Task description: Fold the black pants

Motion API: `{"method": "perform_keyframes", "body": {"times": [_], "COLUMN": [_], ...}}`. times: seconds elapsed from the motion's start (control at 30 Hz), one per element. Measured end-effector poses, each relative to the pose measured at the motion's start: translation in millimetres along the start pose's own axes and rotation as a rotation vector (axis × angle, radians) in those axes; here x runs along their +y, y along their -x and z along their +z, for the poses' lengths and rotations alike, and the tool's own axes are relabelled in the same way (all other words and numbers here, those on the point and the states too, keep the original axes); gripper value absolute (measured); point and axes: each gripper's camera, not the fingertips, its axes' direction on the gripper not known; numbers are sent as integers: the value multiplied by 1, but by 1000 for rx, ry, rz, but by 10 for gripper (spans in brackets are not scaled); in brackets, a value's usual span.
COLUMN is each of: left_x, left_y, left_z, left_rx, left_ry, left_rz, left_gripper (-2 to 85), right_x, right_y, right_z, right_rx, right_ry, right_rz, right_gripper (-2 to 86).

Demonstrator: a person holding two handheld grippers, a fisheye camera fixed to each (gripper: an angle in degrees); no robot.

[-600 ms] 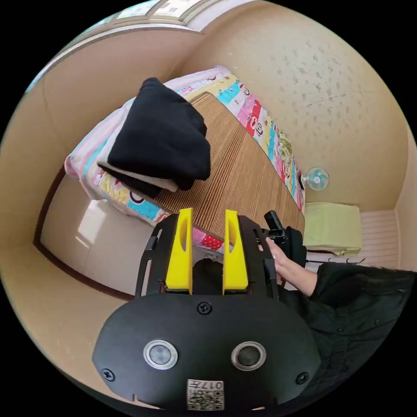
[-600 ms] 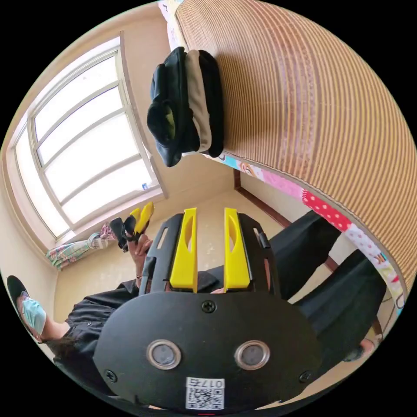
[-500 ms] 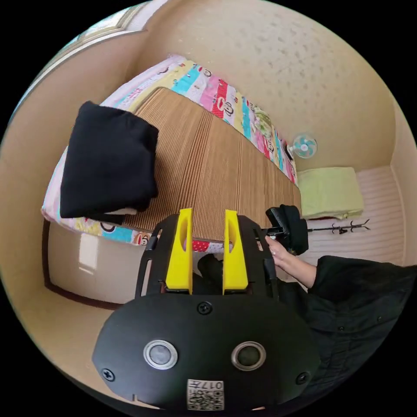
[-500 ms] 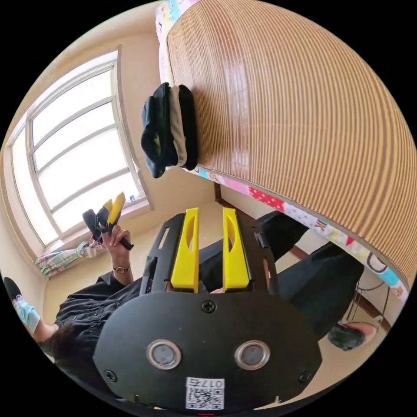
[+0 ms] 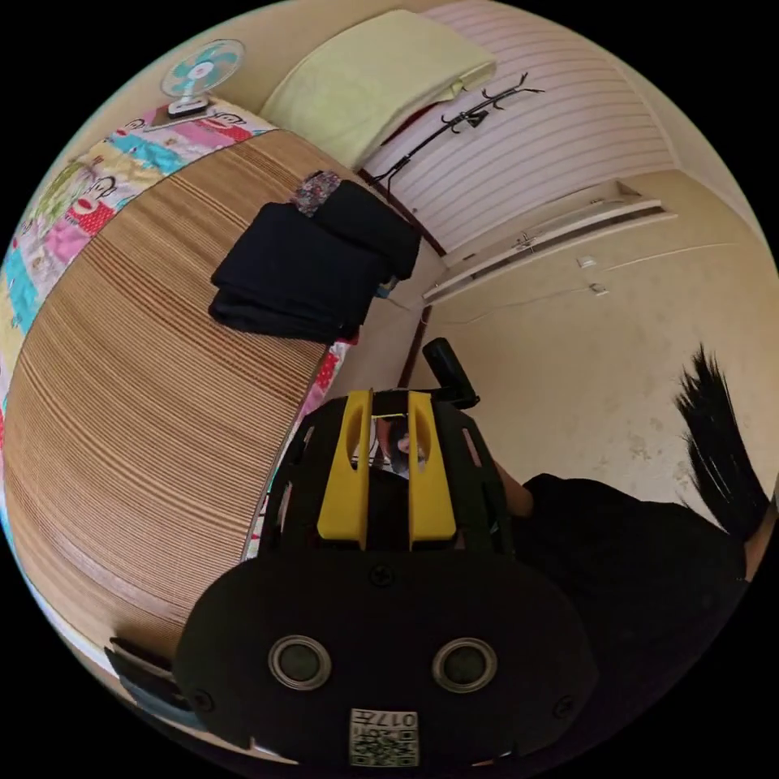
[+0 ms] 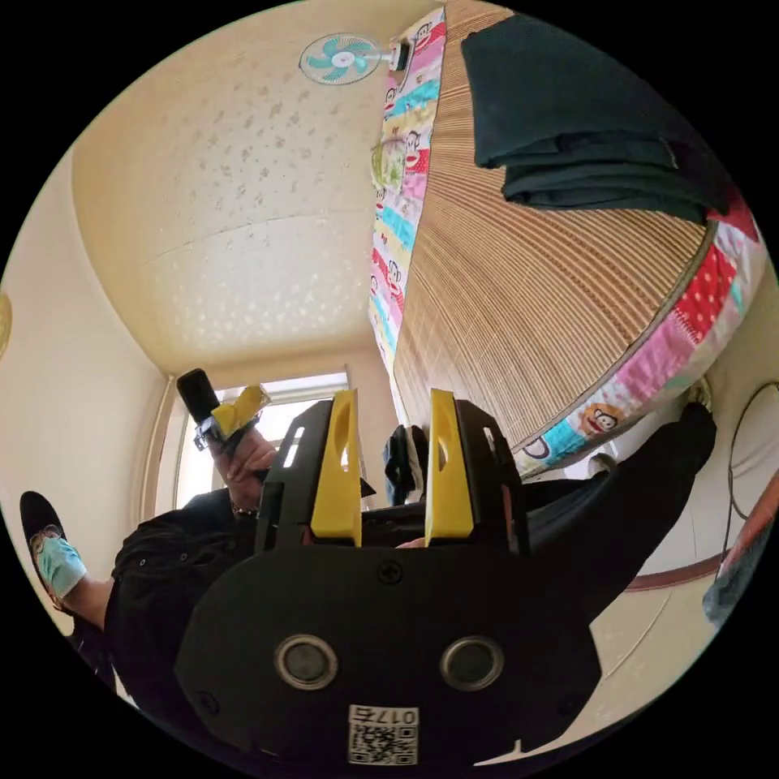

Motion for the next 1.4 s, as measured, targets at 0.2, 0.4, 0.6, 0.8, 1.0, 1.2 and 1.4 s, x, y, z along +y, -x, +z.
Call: {"method": "perform_keyframes", "body": {"times": [0.2, 0.4, 0.6, 0.8, 1.0, 1.2, 1.4], "left_x": [-44, -31, 7, 47, 88, 9, -122], "left_y": [-21, 49, 125, 174, 222, 247, 298], "left_z": [46, 41, 45, 51, 60, 94, 155], "left_rx": [-15, -61, -182, -336, -173, -23, 148], "left_ry": [-26, -157, -225, -297, -441, -371, -154], "left_rz": [142, -40, -276, -487, -657, -517, -412], "left_gripper": [78, 78, 81, 80, 83, 166, 176], "right_x": [-11, -94, -205, -207, -123, -99, -93], "right_y": [-5, 49, 90, 62, 74, 88, 109], "right_z": [-35, -21, 29, 134, 232, 264, 275], "right_rx": [66, 362, 812, 595, 507, 377, 171], "right_ry": [-150, -92, -18, 245, 563, 738, 777], "right_rz": [43, -39, -226, -273, -446, -509, -528], "right_gripper": [127, 128, 129, 58, 41, 36, 32]}}
